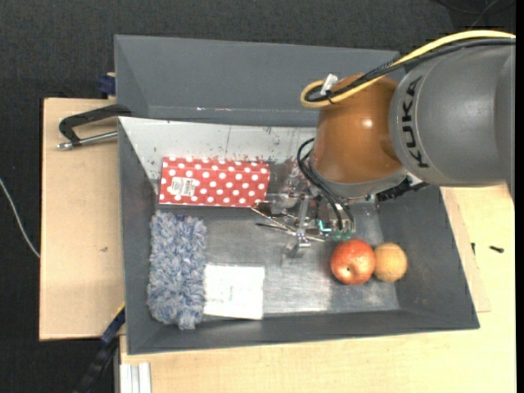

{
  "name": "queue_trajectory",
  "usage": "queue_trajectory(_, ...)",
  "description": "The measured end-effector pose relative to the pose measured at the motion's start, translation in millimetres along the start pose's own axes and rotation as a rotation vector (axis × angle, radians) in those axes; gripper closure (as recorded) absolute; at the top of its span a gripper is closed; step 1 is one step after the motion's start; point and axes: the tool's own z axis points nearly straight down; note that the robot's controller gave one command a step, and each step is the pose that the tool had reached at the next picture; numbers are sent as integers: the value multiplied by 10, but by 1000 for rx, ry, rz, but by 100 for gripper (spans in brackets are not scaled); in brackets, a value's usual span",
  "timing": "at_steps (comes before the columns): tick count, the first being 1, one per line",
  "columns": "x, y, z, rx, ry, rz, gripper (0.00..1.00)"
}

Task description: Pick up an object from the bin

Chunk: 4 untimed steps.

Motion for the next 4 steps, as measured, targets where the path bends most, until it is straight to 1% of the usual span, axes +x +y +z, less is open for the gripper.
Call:
queue_trajectory(1, -13, -2, -37, 0, -6, 0, 0)
queue_trajectory(2, -177, 92, 624, -4, -11, 232, 100)
queue_trajectory(3, -177, 92, 624, -4, -11, 232, 100)
queue_trajectory(4, -152, 190, -10, -2, -11, 221, 0)
